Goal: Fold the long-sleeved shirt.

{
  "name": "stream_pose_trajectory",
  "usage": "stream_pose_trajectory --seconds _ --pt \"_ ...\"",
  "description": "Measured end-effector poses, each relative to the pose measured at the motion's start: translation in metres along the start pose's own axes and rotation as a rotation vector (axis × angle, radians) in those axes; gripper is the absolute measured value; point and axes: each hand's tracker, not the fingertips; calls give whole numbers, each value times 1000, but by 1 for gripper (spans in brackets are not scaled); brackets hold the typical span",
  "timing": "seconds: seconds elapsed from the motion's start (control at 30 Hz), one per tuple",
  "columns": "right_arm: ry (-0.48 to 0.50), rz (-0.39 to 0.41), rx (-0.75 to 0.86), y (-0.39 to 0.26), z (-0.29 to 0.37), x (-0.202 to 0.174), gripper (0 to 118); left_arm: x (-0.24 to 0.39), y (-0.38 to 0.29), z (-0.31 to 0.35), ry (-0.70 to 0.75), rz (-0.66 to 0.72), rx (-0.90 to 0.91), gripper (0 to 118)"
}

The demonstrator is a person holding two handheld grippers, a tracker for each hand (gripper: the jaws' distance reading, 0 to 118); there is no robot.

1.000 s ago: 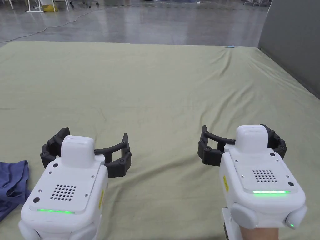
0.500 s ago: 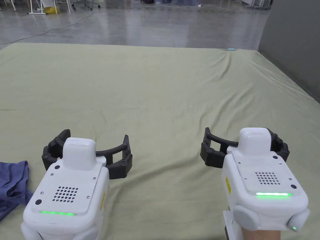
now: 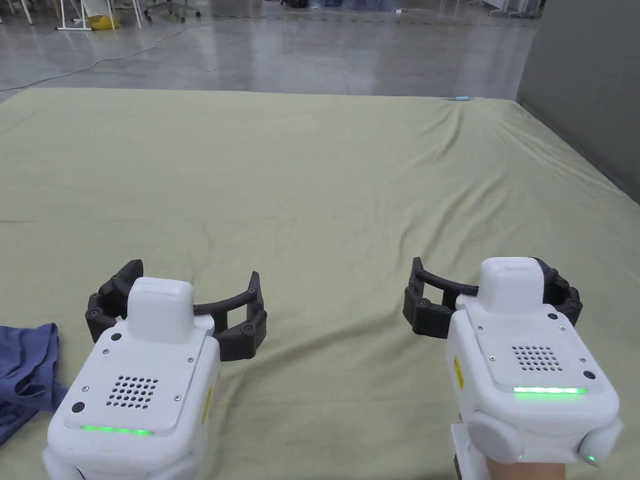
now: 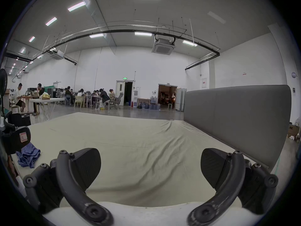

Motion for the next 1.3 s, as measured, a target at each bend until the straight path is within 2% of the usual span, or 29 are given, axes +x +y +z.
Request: stream_pose_trajectory --seconds 0.6,0.7,0.77,0.87,0.93,1.03,1.1,1.3 --pt "-9 -14 -7 -2 -1 -1 118 -2 0 1 1 -1 7 117" --pt "22 -13 -2 -2 0 -2 118 -1 0 0 2 -6 2 117" --pt "31 -43 11 2 1 -4 118 -2 1 -1 -1 -5 -1 117" --pt "36 -137 -9 13 2 -3 118 -3 2 -1 -1 -6 1 117" --pt "15 -162 7 18 5 -4 118 -3 3 -2 1 -10 4 117" --pt "1 -172 -26 27 7 -8 118 -4 4 -2 -1 -10 3 117" --pt "-43 -151 -15 29 9 -15 118 -4 4 -3 3 -12 -1 117" --pt "-8 -141 -45 29 11 -21 118 -3 5 -4 -2 -28 -3 117"
